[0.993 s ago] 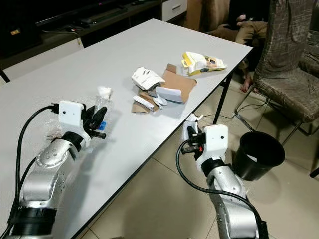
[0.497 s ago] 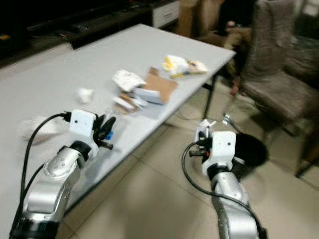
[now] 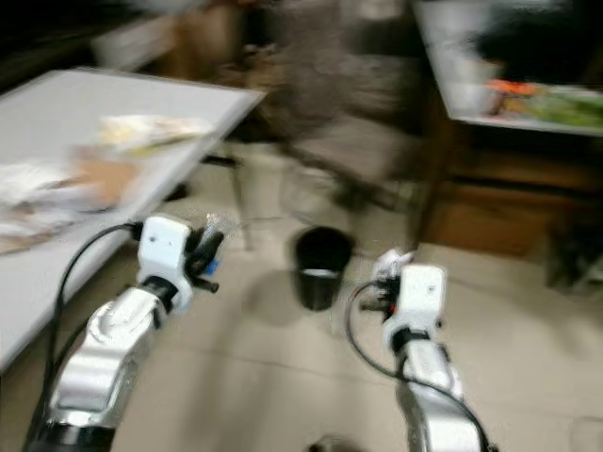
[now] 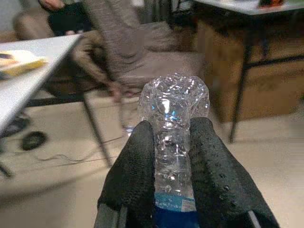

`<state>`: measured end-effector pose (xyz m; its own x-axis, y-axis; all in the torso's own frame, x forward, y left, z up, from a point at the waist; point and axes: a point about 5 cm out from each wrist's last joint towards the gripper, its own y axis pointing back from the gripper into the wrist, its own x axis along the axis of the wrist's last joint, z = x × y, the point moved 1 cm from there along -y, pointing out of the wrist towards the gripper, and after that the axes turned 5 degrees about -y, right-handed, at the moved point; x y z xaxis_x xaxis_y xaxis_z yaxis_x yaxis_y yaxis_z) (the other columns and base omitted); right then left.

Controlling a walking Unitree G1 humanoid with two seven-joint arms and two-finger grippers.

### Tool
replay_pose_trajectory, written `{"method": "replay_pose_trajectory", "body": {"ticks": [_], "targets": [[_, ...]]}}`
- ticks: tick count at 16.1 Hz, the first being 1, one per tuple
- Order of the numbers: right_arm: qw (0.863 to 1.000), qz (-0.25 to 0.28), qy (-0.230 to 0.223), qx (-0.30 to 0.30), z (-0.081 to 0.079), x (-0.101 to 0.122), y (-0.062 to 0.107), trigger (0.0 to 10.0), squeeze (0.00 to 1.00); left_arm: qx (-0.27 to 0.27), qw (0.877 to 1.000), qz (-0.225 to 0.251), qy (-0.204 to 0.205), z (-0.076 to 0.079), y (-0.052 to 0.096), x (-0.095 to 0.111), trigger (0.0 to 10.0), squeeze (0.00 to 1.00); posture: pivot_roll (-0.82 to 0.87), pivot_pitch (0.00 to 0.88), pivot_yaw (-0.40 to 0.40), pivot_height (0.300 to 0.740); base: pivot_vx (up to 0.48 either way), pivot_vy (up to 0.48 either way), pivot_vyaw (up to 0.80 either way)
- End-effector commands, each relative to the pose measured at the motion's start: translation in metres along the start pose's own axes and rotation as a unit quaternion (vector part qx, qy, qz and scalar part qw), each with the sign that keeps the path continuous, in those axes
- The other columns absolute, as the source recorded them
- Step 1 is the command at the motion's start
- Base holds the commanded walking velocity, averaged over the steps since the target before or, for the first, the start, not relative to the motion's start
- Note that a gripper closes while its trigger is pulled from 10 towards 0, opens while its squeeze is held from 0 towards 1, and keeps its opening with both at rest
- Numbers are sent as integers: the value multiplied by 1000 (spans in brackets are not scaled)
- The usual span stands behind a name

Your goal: Picking trash to rubbish bin

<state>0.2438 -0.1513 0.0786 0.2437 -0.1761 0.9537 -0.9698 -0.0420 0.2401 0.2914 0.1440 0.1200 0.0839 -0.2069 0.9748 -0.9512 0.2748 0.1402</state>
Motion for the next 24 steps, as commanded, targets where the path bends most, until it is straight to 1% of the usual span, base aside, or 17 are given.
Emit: {"method": "replay_pose_trajectory", "body": {"ticks": [1,2,4,5,6,7,9,11,15,16,17,18,19,21,22,23,24], "targets": [[1000,3,5,11,-5,5,-3,10000,0,5,1000,-9,1,-3,1,-3,10000,0,-51,0,35,740,0,480,0],[1000,-19,12,21,-8,-2,-5,10000,0,14,1000,-27,-2,-4,3,-10,10000,0,-52,1,32,740,0,480,0],[999,-23,8,28,-10,-1,-7,10000,0,18,999,-34,-8,-3,5,-11,10000,0,-42,5,18,740,0,480,0],[999,-24,5,29,-10,-2,-8,10000,0,19,999,-40,-19,-3,7,-14,10000,0,-41,11,19,740,0,375,0],[999,-27,4,31,-11,-3,-9,10000,0,21,998,-52,-18,-4,9,-18,10000,0,-42,15,24,740,0,0,0],[999,-29,5,33,-11,-3,-10,10000,0,16,999,-44,1,-2,10,-18,10000,0,-42,15,24,740,0,0,0],[999,-41,9,28,-9,-8,-11,10000,0,4,999,-45,-15,1,11,-20,10000,0,-40,24,20,740,0,0,0],[999,-44,1,29,-8,-9,-9,10000,0,-6,999,-43,-21,4,12,-20,10000,0,-29,23,0,740,0,0,0],[998,-53,3,42,-10,-12,-9,10000,0,-4,999,-49,-15,6,15,-21,10000,0,-16,27,-19,740,0,0,0],[997,-57,6,45,-11,-14,-10,10000,0,6,998,-55,-12,3,17,-24,10000,0,-19,27,-24,740,0,0,0],[997,-58,8,48,-12,-14,-10,10000,0,10,998,-58,-8,2,18,-25,10000,0,-20,29,-33,740,0,0,0],[996,-66,12,58,-13,-15,-8,10000,0,10,998,-60,-8,3,19,-27,10000,0,-10,25,-60,740,0,0,0],[995,-74,16,65,-13,-18,-8,10000,0,13,997,-70,-12,3,21,-30,10000,0,-9,32,-74,740,0,0,0],[993,-80,21,78,-15,-18,-7,10000,0,12,997,-77,-7,5,25,-32,10000,0,-1,36,-97,740,0,0,0],[992,-89,23,88,-15,-21,-8,10000,0,7,997,-78,-13,7,29,-34,10000,0,10,39,-116,740,0,0,0],[990,-96,29,98,-17,-23,-7,10000,0,15,997,-80,-14,6,33,-35,10000,0,12,43,-119,740,0,0,0],[990,-96,30,102,-17,-23,-7,10000,0,18,997,-76,-8,6,34,-34,10000,0,15,46,-123,740,0,0,0]]}}
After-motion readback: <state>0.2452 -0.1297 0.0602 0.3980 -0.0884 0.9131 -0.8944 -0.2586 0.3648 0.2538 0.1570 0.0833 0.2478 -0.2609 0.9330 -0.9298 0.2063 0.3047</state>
